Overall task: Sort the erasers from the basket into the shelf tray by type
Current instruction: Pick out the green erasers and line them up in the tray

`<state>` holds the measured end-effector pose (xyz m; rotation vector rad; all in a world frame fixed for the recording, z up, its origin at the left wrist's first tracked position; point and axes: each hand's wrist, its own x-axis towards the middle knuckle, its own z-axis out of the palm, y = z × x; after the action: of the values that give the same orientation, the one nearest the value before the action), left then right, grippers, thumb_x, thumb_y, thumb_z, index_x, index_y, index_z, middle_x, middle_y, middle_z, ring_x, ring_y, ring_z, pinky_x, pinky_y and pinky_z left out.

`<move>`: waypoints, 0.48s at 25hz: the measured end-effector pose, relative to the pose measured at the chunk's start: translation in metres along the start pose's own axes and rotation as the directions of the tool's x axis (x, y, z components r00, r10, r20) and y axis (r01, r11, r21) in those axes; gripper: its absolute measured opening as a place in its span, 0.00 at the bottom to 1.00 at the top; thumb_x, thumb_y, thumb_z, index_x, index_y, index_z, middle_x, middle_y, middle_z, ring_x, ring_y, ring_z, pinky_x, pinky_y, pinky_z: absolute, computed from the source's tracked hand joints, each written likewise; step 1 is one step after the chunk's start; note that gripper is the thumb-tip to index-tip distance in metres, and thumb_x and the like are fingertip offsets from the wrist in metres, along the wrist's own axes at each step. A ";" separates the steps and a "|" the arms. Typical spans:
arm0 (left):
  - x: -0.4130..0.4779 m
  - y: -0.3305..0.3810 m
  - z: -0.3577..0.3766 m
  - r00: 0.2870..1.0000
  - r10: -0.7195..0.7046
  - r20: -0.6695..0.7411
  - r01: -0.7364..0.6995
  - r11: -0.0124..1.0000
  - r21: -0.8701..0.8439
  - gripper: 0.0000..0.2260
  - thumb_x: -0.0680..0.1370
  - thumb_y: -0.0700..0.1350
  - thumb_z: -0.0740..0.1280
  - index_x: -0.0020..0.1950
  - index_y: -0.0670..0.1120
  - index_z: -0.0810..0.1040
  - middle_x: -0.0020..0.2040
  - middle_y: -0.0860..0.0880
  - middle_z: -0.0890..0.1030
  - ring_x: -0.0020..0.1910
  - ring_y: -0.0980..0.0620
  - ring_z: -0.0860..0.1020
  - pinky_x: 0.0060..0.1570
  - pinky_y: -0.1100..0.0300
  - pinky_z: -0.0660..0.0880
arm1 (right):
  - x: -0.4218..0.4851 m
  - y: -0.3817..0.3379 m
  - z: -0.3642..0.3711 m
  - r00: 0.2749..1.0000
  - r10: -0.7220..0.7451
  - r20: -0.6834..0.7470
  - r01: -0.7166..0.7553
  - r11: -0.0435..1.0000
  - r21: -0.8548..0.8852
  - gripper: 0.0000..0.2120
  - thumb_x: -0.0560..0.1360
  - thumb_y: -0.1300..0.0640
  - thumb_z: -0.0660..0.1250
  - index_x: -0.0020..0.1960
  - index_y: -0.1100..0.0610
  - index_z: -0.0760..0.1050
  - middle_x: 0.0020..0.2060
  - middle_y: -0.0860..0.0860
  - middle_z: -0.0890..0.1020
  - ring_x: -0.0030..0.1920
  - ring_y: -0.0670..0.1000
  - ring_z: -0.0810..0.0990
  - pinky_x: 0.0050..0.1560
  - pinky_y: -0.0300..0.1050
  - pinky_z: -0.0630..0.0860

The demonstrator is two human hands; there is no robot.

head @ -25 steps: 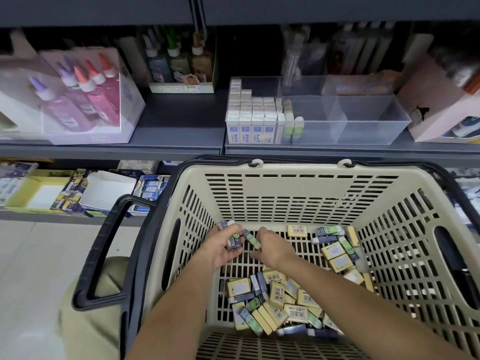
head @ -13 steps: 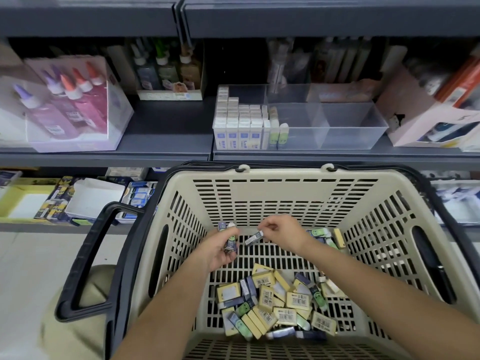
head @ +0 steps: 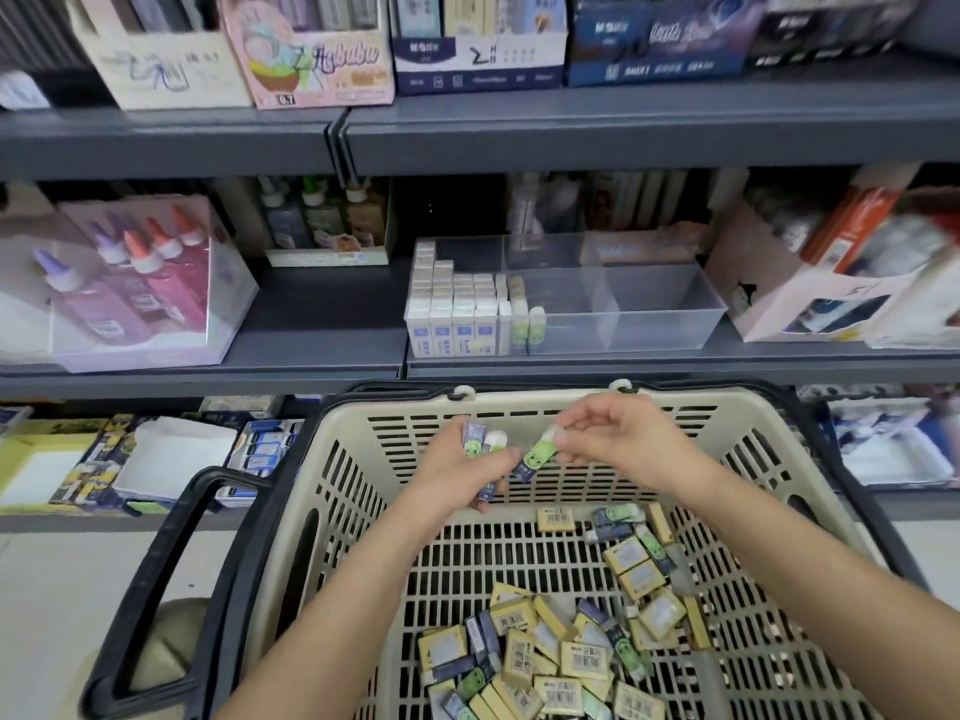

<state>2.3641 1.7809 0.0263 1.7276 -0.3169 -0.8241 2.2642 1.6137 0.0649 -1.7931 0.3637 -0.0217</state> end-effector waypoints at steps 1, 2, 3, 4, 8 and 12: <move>-0.002 0.011 -0.002 0.998 0.070 -0.006 -0.070 0.997 0.021 0.11 0.70 0.44 0.73 0.44 0.48 0.71 0.30 0.53 0.79 0.29 0.56 0.77 0.24 0.62 0.71 | 0.001 -0.012 -0.008 0.999 -0.045 -0.016 0.045 0.999 0.005 0.05 0.70 0.64 0.70 0.43 0.56 0.79 0.34 0.52 0.84 0.36 0.46 0.83 0.40 0.36 0.80; -0.004 0.021 -0.005 0.993 0.120 -0.016 -0.120 0.993 0.024 0.13 0.68 0.45 0.74 0.45 0.48 0.71 0.28 0.54 0.78 0.28 0.56 0.76 0.23 0.62 0.71 | 0.004 -0.024 -0.017 0.995 -0.094 -0.042 0.094 0.996 -0.006 0.06 0.70 0.63 0.70 0.43 0.54 0.79 0.35 0.51 0.85 0.36 0.47 0.84 0.38 0.36 0.80; -0.005 0.032 -0.007 0.989 0.145 -0.034 -0.145 0.989 0.009 0.14 0.68 0.46 0.74 0.45 0.49 0.71 0.27 0.55 0.78 0.27 0.56 0.76 0.22 0.63 0.70 | 0.010 -0.036 -0.026 0.987 -0.141 -0.080 0.140 0.990 -0.021 0.07 0.70 0.63 0.70 0.42 0.52 0.79 0.35 0.50 0.85 0.36 0.47 0.84 0.37 0.36 0.79; -0.004 0.042 -0.009 0.986 0.153 -0.059 -0.154 0.988 -0.024 0.15 0.68 0.47 0.75 0.47 0.49 0.71 0.27 0.55 0.78 0.26 0.56 0.75 0.21 0.64 0.68 | 0.019 -0.047 -0.035 0.973 -0.192 -0.130 0.187 0.981 -0.049 0.07 0.70 0.64 0.70 0.42 0.51 0.79 0.34 0.48 0.85 0.35 0.46 0.83 0.36 0.36 0.79; 0.010 0.074 -0.009 0.986 0.077 -0.148 -0.110 0.967 -0.228 0.15 0.70 0.50 0.74 0.50 0.48 0.72 0.31 0.54 0.79 0.29 0.58 0.77 0.22 0.65 0.67 | 0.071 -0.073 -0.059 0.900 -0.287 -0.327 0.232 0.953 -0.197 0.08 0.71 0.61 0.71 0.39 0.48 0.78 0.36 0.50 0.84 0.36 0.46 0.83 0.37 0.38 0.78; 0.020 0.088 -0.015 0.999 -0.005 -0.041 -0.016 0.872 -0.489 0.15 0.64 0.53 0.74 0.43 0.46 0.77 0.30 0.51 0.79 0.28 0.57 0.76 0.18 0.68 0.65 | 0.115 -0.068 -0.061 0.934 -0.182 -0.308 0.063 0.931 -0.359 0.09 0.71 0.59 0.71 0.36 0.48 0.76 0.34 0.49 0.83 0.34 0.44 0.81 0.45 0.48 0.78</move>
<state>2.4058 1.7512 0.1022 1.2619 -0.0711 -0.7834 2.3763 1.5403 0.1245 -2.1643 0.5220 -0.3820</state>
